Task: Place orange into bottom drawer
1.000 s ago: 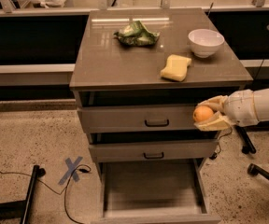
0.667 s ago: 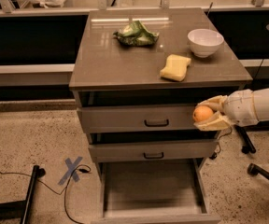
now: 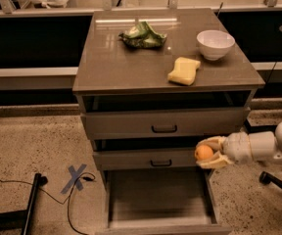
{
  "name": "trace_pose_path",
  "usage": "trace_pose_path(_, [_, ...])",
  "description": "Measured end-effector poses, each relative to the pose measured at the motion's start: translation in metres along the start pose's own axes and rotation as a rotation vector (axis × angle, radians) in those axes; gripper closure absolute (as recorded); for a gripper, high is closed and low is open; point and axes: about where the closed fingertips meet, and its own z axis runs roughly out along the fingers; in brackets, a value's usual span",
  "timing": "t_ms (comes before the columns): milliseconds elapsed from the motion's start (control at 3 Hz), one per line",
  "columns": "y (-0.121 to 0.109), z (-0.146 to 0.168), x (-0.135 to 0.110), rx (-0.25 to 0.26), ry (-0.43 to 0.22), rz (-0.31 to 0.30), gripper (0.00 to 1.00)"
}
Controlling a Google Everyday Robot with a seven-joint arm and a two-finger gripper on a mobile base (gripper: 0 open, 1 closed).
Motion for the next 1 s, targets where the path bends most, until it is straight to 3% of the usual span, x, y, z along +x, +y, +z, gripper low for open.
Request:
trace_pose_path(333, [0.019, 0.025, 0.046, -0.078, -0.078, -0.020, 1.00])
trace_pose_path(667, [0.024, 0.036, 0.054, -0.101, -0.068, -0.016, 1.00])
trace_pose_path(1000, [0.030, 0.054, 0.066, -0.146, 0.022, -0.027, 1.00])
